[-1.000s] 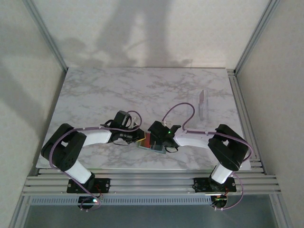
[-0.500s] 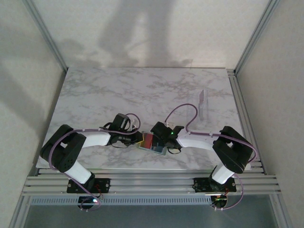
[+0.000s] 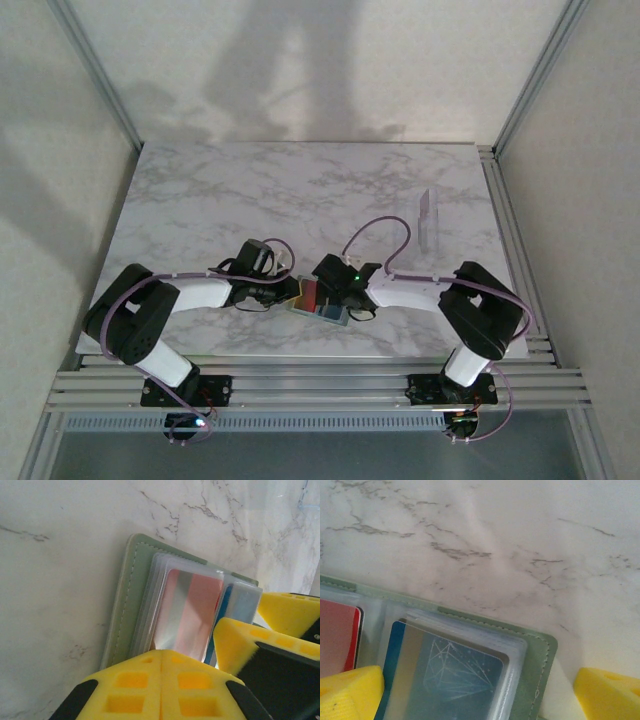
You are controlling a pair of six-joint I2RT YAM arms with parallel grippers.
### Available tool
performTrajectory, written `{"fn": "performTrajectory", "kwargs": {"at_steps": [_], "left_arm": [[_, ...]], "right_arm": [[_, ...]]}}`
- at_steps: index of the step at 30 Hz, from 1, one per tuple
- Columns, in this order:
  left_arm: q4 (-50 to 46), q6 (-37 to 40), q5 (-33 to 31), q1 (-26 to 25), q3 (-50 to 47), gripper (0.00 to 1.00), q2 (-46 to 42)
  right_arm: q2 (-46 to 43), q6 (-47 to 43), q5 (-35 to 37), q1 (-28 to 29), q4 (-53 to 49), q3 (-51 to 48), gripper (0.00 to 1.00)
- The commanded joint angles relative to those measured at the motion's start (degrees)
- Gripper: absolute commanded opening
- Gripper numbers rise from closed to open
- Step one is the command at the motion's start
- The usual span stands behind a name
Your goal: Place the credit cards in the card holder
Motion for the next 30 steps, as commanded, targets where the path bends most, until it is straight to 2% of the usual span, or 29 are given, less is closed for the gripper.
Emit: {"fn": "performTrajectory", "kwargs": {"at_steps": [1,9,14,16,20,30], "left_arm": [[-3.81,-0.68,-4.23,0.49,-1.7,0.05,0.48],[-4.45,-0.57,-4.26,0.56,-1.02,0.05,0.79],[-4.39,-0.85,-4.24,0.6,-1.11,0.05,0.75],[-4.48,-0.89,-4.32,0.58,-1.02,0.05,0.65],[-4.8,-1.12,-4.57,0.58,-1.1,0.05,0.11],[-3.96,-1.81,-3.97,0.57,-0.83,0.05,0.77]], "right_arm": [[-0.63,3.27,2.03,-0.43,-2.55,-3.51,0.99],[-6.0,2.5,2.39,-0.43,-5.29,-6.19,0.99],[-3.04,-1.68,0.48,0.74,-6.61,0.74,0.99],[-2.5,-0.66,-0.21,0.81,-5.36,2.11,0.99],[-4.33,2.31,0.34,0.8,-0.06,-0.39,0.99],[-0.98,5.44,-2.35,1.63,2.63,-5.83,0.99]]}}
